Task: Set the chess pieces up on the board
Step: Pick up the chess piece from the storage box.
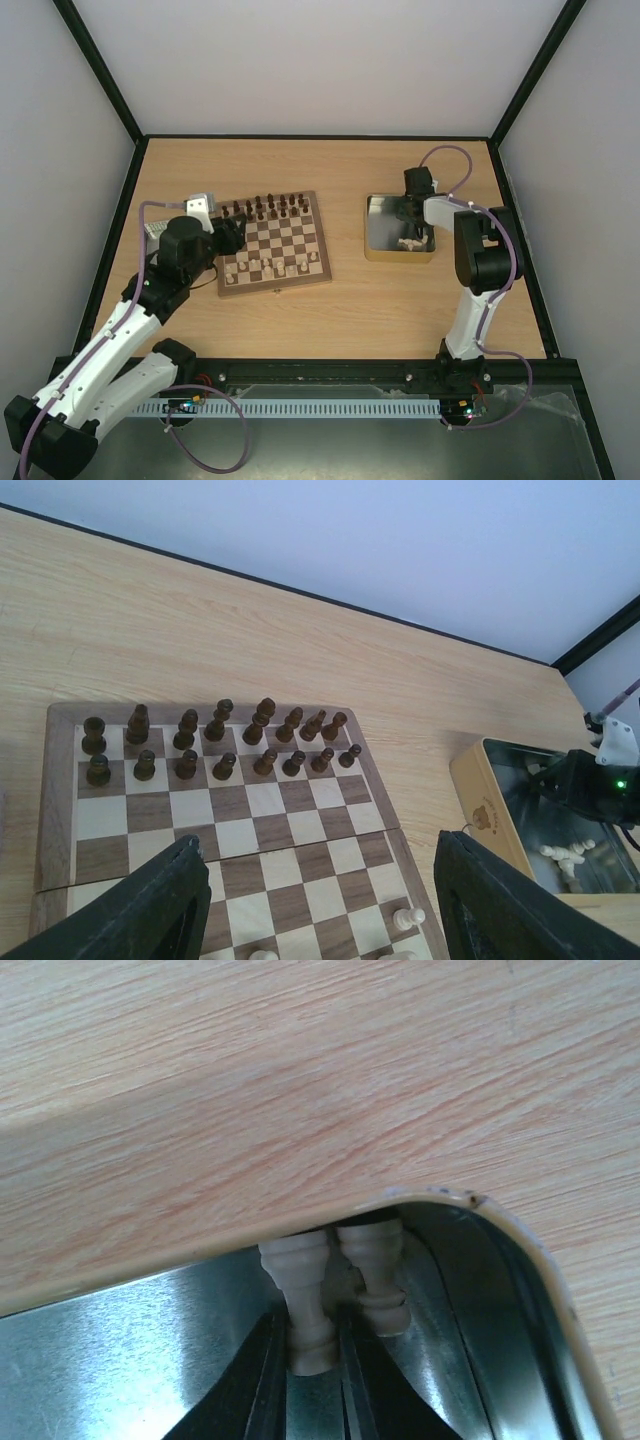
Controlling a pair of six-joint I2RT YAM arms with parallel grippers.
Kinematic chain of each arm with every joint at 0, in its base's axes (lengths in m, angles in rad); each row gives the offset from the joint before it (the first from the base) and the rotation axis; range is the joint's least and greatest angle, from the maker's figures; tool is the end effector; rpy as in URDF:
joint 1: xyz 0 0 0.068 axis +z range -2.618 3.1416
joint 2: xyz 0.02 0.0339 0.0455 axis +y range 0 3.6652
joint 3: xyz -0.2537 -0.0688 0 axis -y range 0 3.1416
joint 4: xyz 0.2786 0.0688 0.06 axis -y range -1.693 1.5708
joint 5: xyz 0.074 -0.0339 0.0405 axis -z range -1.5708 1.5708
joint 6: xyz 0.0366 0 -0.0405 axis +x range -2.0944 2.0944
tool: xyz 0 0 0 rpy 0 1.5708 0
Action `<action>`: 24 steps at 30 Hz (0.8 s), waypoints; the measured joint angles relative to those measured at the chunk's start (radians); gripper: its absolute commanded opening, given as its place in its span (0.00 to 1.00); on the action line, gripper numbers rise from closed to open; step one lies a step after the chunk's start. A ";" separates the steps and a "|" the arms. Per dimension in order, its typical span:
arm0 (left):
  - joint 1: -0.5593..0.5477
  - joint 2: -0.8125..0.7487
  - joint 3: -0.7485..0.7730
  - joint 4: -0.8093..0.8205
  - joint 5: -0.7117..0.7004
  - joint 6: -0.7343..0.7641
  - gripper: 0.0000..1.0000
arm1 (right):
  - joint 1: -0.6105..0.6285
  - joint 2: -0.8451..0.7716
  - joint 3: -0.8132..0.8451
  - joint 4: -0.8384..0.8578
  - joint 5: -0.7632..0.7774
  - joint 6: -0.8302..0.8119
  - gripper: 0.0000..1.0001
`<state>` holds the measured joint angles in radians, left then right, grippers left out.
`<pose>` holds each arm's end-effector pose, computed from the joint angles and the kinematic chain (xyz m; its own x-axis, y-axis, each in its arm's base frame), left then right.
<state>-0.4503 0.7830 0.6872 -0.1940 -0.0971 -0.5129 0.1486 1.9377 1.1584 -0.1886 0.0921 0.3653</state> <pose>0.2078 -0.0965 0.2940 -0.3957 -0.3512 -0.8486 0.1783 0.8770 -0.4461 0.4099 0.0580 0.1062 -0.7951 0.2406 -0.5567 0.2015 0.9706 0.1318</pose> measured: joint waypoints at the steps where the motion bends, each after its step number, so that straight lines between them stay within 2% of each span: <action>1: 0.000 0.000 0.000 0.000 0.002 -0.003 0.63 | -0.001 0.000 0.000 0.006 -0.003 0.001 0.07; 4: 0.000 0.000 0.000 0.000 0.008 -0.010 0.63 | -0.003 0.001 0.000 0.013 -0.009 0.002 0.03; 12: 0.000 0.006 0.000 -0.002 0.045 -0.037 0.64 | -0.005 -0.056 -0.039 -0.002 -0.077 0.022 0.03; 18: 0.000 0.024 0.011 -0.022 0.115 -0.103 0.67 | -0.003 -0.333 -0.158 -0.043 -0.297 0.070 0.03; 24: 0.000 0.051 0.020 -0.010 0.264 -0.198 0.69 | 0.019 -0.574 -0.233 -0.027 -0.542 0.088 0.04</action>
<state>-0.4500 0.8337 0.7071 -0.2043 0.1665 -0.7113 0.1680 1.3636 0.9253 -0.2157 -0.4503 0.4530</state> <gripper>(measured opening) 0.679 0.080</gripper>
